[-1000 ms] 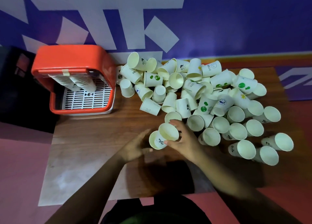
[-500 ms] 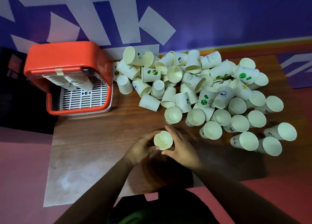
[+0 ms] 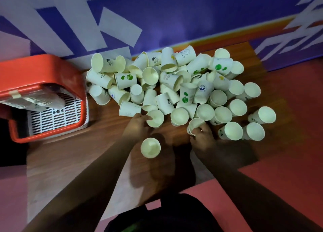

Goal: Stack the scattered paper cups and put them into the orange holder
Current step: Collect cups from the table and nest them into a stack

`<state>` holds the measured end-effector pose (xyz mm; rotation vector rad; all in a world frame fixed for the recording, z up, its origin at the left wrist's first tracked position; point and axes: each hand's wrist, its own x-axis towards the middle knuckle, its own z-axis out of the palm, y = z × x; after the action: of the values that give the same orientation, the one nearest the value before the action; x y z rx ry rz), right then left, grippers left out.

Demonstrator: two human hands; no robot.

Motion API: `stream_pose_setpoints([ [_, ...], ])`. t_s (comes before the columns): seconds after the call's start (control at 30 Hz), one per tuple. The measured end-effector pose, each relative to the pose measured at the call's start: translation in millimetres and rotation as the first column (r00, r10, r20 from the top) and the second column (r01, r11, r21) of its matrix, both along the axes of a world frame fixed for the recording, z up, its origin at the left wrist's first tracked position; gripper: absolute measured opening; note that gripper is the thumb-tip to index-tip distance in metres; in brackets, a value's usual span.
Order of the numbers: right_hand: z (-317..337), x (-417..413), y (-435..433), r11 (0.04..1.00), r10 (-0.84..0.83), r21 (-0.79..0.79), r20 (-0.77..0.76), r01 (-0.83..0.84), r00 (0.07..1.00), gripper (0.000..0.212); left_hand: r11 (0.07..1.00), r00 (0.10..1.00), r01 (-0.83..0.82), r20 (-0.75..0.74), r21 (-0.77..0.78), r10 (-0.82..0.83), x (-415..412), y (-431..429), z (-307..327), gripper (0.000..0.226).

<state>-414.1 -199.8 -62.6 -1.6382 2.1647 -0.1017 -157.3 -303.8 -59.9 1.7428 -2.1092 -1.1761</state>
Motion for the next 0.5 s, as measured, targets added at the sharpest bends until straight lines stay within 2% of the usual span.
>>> stream_pose_setpoints([
  [0.1,-2.1,-3.9,6.2,0.998,0.009,-0.063,0.012,-0.008,1.0,0.029,0.999,0.999,0.014,0.037,-0.041,-0.013,0.0,-4.1,-3.8,0.028],
  [0.2,12.5,-5.0,11.8,0.982,0.009,-0.191,0.061,0.003,0.998,0.02,0.991,0.997,0.069,-0.006,-0.112,-0.071,5.4,1.3,1.0,0.017],
  [0.3,35.5,-2.3,15.3,0.945,0.007,-0.325,0.123,0.033,0.992,0.014,0.989,0.987,0.082,-0.129,-0.12,-0.097,15.9,11.1,8.5,0.017],
  [0.4,58.1,2.9,17.6,0.906,0.033,-0.42,0.212,0.061,0.977,0.014,0.998,0.968,-0.034,-0.248,-0.048,0.021,29.9,16.4,22.0,0.014],
  [0.5,79.9,18.2,15.9,0.899,0.091,-0.43,0.369,0.082,0.925,0.015,0.986,0.889,-0.164,-0.437,-0.033,0.133,40.3,26.1,48.4,0.011],
])
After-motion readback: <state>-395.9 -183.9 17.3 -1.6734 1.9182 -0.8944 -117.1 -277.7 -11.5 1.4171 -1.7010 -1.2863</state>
